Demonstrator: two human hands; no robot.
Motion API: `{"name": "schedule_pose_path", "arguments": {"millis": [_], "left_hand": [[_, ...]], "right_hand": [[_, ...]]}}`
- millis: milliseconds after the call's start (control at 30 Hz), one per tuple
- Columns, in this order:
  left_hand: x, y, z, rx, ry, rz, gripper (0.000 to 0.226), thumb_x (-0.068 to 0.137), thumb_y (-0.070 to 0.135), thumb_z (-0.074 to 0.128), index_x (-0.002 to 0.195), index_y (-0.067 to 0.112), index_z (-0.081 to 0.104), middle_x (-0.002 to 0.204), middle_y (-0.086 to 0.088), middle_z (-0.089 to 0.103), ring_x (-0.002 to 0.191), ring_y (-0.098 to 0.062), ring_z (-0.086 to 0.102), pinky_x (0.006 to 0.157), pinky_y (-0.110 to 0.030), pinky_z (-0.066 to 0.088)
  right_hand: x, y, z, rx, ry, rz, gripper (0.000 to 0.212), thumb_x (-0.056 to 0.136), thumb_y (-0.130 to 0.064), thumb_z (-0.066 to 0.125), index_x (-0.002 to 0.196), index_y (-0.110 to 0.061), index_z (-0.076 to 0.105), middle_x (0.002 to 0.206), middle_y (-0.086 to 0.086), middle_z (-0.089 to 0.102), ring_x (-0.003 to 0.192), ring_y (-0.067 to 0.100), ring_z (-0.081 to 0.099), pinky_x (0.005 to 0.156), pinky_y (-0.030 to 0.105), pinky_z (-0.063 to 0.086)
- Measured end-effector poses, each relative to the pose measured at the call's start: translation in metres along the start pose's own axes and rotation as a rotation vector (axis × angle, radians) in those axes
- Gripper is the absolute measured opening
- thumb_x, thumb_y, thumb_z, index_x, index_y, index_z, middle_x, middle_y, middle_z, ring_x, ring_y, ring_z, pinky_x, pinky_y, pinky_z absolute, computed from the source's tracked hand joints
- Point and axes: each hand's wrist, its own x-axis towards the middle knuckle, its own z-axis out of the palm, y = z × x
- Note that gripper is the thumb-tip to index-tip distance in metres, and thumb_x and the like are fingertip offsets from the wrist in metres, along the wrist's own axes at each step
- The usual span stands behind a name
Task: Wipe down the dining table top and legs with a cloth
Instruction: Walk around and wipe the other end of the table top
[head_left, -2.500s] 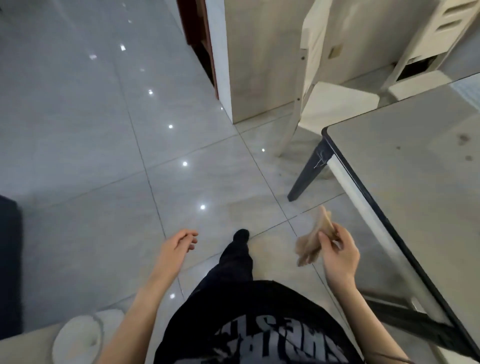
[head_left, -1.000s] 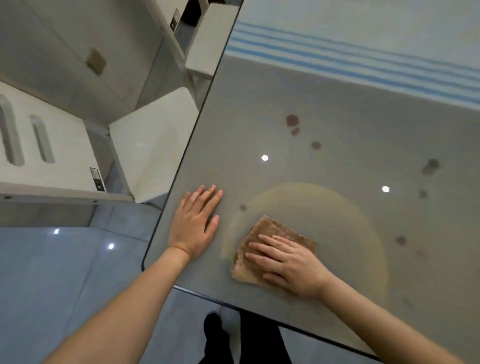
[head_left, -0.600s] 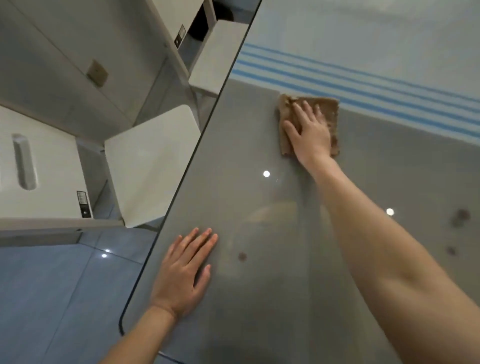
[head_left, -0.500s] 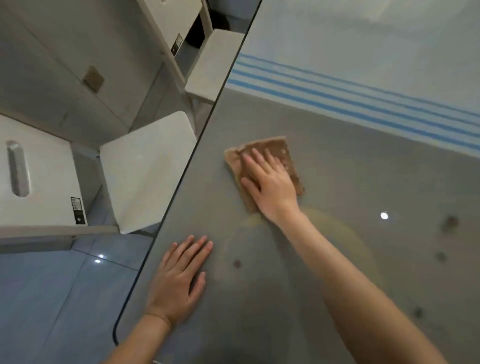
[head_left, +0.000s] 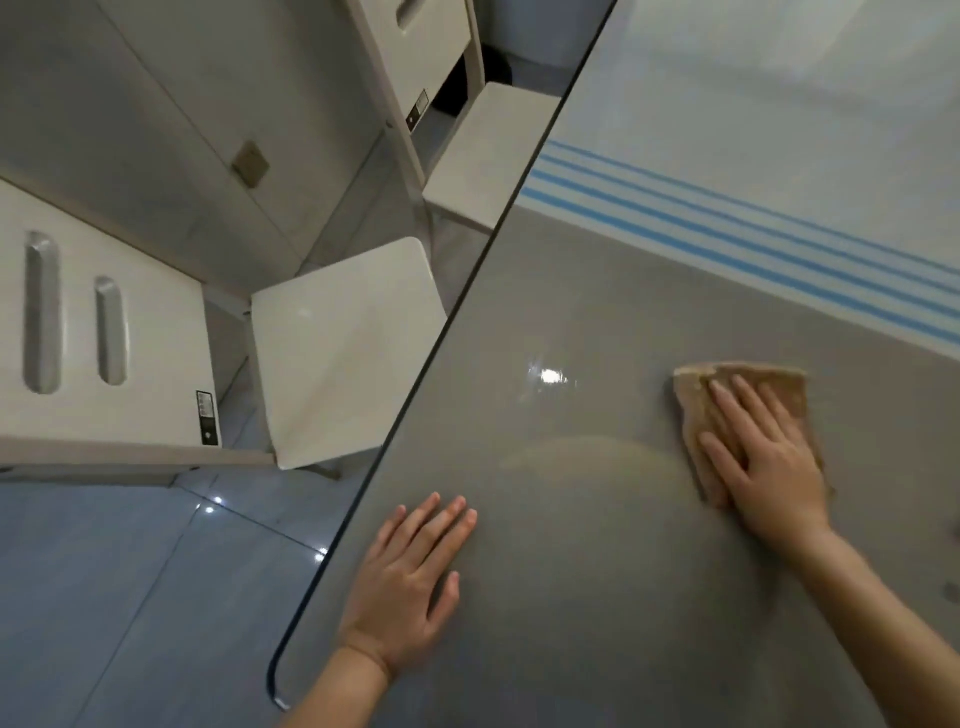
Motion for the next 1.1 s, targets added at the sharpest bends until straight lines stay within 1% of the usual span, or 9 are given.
{"name": "schedule_pose_path", "arguments": {"millis": [67,167,333,467,567,667,833,967,1100], "left_hand": [[0.0,-0.002,0.0,-0.001,-0.003,0.01,0.062,0.085,0.031,0.05,0.145,0.028,0.037,0.153,0.012,0.033,0.143,-0.012,0.028,0.114,-0.04,0.024],[0.0,-0.003,0.003,0.022,-0.008,0.025,0.062,0.086,0.033,0.049,0.146,0.028,0.035,0.153,0.011,0.032,0.143,-0.014,0.028,0.114,-0.039,0.024],[-0.002,-0.001,0.004,0.056,0.015,0.025,0.058,0.089,0.035,0.045,0.146,0.029,0.035,0.15,0.01,0.038,0.139,-0.014,0.034,0.116,-0.036,0.02],[0.0,0.0,0.003,0.081,0.044,0.024,0.053,0.091,0.036,0.042,0.142,0.027,0.041,0.145,0.009,0.044,0.135,-0.015,0.036,0.116,-0.033,0.018],[0.0,-0.004,0.003,0.054,0.064,0.059,0.053,0.092,0.036,0.04,0.144,0.026,0.039,0.15,0.011,0.036,0.139,-0.016,0.034,0.115,-0.037,0.023],[0.0,-0.005,0.004,0.051,0.062,0.061,0.06,0.085,0.032,0.051,0.144,0.025,0.04,0.152,0.011,0.035,0.141,-0.016,0.032,0.112,-0.042,0.027],[0.0,-0.005,0.003,0.05,0.042,0.06,0.062,0.082,0.033,0.052,0.142,0.026,0.042,0.151,0.01,0.036,0.141,-0.014,0.032,0.111,-0.042,0.029],[0.0,-0.003,0.003,0.051,0.019,0.052,0.061,0.086,0.035,0.05,0.145,0.028,0.037,0.153,0.011,0.034,0.142,-0.015,0.03,0.112,-0.04,0.027],[-0.001,0.002,0.002,0.052,0.007,0.019,0.059,0.087,0.034,0.047,0.145,0.029,0.037,0.152,0.011,0.035,0.142,-0.013,0.028,0.115,-0.038,0.023]], "right_hand": [[0.073,-0.027,0.002,0.005,0.072,0.153,0.068,0.091,-0.06,0.03,0.151,-0.03,0.033,0.159,0.002,0.029,0.148,0.029,0.019,0.12,0.041,0.018],[0.151,-0.109,0.022,0.024,0.051,0.15,0.065,0.095,-0.057,0.032,0.153,-0.029,0.028,0.162,0.003,0.022,0.15,0.029,0.012,0.122,0.041,0.01],[0.083,-0.231,0.077,0.034,-0.061,-0.335,0.054,0.098,-0.049,0.036,0.148,-0.031,0.038,0.157,0.0,0.033,0.147,0.029,0.024,0.121,0.04,0.013],[-0.002,-0.185,0.062,-0.02,-0.255,-0.66,0.049,0.102,-0.049,0.032,0.149,-0.036,0.035,0.157,-0.008,0.033,0.149,0.018,0.022,0.122,0.035,0.016],[0.027,-0.104,0.032,-0.062,-0.181,-0.552,0.051,0.1,-0.051,0.035,0.146,-0.031,0.042,0.154,-0.003,0.04,0.145,0.022,0.031,0.121,0.033,0.016],[0.1,-0.035,0.008,-0.036,-0.026,-0.189,0.063,0.097,-0.06,0.027,0.146,-0.024,0.043,0.153,0.006,0.041,0.144,0.028,0.032,0.122,0.036,0.016],[0.214,-0.075,0.011,-0.018,0.067,0.193,0.062,0.096,-0.057,0.028,0.152,-0.031,0.028,0.162,0.004,0.021,0.149,0.033,0.013,0.121,0.044,0.01],[0.212,-0.171,0.043,-0.003,-0.004,-0.02,0.056,0.099,-0.054,0.032,0.151,-0.035,0.029,0.162,0.0,0.02,0.15,0.03,0.011,0.122,0.043,0.007],[0.124,-0.201,0.063,-0.035,-0.076,-0.328,0.052,0.098,-0.052,0.036,0.148,-0.034,0.038,0.158,0.0,0.033,0.147,0.03,0.023,0.12,0.041,0.012]]}}
